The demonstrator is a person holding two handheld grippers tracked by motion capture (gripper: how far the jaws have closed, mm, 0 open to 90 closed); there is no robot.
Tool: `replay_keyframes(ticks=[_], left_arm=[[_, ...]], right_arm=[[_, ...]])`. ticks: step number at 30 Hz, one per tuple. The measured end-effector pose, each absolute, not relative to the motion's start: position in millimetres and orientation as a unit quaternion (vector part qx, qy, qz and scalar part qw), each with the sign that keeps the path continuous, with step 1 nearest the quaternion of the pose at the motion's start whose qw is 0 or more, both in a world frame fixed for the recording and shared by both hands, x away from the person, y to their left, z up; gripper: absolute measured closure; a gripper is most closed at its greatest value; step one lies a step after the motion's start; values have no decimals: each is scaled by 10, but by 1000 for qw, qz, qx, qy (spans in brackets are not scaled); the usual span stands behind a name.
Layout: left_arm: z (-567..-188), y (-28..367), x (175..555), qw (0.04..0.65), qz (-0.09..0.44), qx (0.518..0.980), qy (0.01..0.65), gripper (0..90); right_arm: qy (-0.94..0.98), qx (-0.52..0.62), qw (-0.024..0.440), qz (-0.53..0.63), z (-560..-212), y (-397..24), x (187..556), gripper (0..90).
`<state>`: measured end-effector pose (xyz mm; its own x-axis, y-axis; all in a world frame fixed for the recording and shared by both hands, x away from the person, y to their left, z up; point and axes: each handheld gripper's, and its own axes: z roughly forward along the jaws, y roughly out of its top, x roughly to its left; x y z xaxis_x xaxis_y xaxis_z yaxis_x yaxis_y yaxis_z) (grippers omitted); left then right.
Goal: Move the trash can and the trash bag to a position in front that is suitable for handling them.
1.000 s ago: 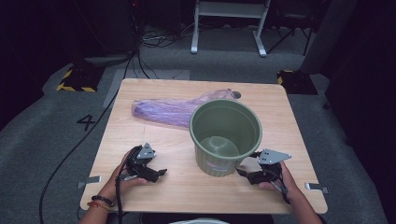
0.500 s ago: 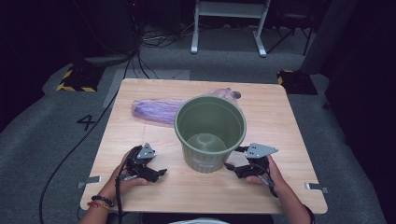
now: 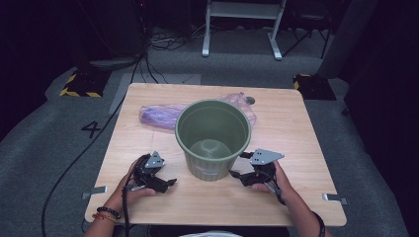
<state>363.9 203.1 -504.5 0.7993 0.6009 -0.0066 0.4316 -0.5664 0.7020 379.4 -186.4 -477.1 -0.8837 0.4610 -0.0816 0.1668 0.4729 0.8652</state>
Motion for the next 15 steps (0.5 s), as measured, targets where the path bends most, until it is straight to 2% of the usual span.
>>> replay_keyframes(ticks=[6, 11, 12, 15], left_arm=[[-5045, 2031, 3639, 361, 117, 877, 294, 90], [-5044, 2032, 3640, 360, 118, 878, 293, 90], [-5045, 2031, 3639, 361, 117, 877, 294, 90], [-5046, 2028, 3640, 361, 117, 877, 295, 90]], right_arm=[[847, 178, 154, 477, -4740, -1910, 3790, 242], [836, 211, 190, 469, -4690, -2226, 3850, 276], [827, 235, 215, 463, -4676, -2359, 3905, 294], [814, 257, 220, 472, -4665, -2458, 3966, 296]])
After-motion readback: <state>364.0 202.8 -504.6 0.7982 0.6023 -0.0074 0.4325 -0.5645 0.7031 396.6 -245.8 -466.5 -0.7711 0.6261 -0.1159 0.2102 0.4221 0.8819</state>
